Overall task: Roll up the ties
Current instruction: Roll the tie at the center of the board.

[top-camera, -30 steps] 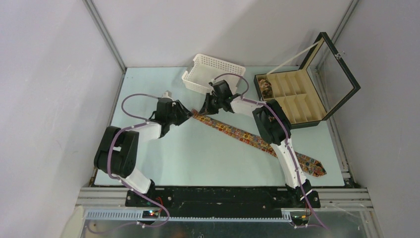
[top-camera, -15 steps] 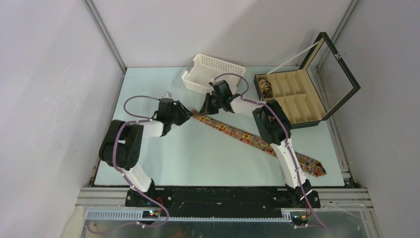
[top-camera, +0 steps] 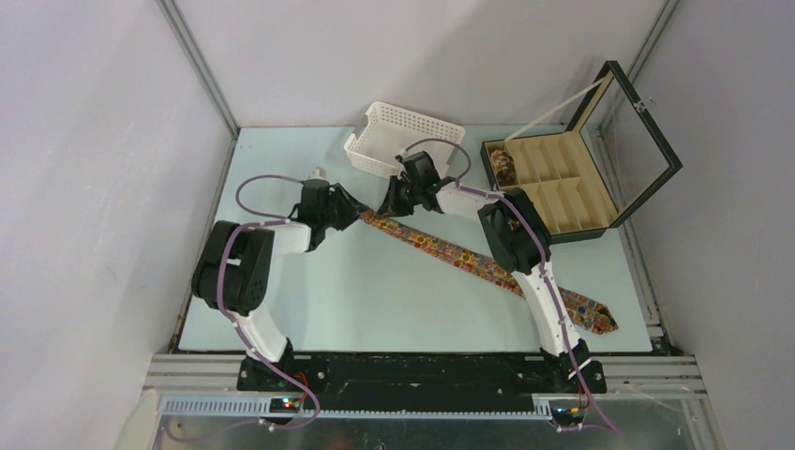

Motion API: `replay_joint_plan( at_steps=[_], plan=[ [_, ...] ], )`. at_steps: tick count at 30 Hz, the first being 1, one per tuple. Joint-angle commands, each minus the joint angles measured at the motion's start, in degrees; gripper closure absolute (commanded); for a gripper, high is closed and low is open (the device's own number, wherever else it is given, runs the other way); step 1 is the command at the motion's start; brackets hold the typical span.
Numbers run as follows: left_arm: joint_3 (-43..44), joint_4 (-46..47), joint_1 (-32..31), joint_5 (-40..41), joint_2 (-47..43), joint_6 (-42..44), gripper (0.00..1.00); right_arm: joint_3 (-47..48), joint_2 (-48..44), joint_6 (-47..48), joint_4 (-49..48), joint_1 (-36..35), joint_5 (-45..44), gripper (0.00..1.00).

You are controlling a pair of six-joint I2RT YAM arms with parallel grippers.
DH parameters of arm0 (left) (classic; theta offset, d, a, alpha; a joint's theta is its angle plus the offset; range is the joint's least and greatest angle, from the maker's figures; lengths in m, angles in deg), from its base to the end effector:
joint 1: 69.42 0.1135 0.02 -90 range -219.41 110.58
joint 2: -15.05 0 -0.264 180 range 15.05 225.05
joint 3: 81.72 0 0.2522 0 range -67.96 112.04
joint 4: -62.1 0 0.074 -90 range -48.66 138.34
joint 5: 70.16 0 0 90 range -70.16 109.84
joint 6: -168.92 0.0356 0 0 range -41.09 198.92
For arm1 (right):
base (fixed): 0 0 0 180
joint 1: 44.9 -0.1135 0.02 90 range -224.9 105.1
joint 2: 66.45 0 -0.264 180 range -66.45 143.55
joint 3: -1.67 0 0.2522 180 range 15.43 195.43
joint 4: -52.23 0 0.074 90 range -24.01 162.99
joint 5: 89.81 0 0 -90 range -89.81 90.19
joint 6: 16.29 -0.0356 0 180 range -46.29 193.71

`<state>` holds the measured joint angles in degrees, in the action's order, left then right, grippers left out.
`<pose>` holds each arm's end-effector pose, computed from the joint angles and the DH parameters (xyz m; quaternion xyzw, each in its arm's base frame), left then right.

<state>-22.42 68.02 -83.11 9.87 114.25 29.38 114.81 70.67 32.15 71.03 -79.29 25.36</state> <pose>0.3348 -0.0879 0.1514 -0.2319 0.8494 -0.3106 0.3582 0.4221 0.3072 0.1185 -0.0312 0.8980 0.3979 0.1853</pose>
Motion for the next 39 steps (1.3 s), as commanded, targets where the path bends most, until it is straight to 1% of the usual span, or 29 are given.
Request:
replay_joint_plan(
  at_steps=[1, 7, 18, 39],
  plan=[
    [0.8, 2.2, 0.3, -1.3, 0.3, -0.5, 0.57, 0.9, 0.2, 0.1, 4.2, -0.3, -0.5, 1.0],
    [-1.1, 2.2, 0.3, -0.9, -1.5, -0.6, 0.57, 0.9, 0.2, 0.2, 4.1, -0.3, -0.5, 1.0],
    [-1.5, -0.2, 0.3, 0.1, -3.8, 0.3, 0.57, 0.8, 0.2, 0.1, 4.1, -0.2, -0.4, 1.0],
    [-0.2, 1.7, 0.2, -1.4, 0.3, -0.4, 0.61, 0.9, 0.2, -0.1, 4.2, -0.3, -0.4, 1.0]
  ],
)
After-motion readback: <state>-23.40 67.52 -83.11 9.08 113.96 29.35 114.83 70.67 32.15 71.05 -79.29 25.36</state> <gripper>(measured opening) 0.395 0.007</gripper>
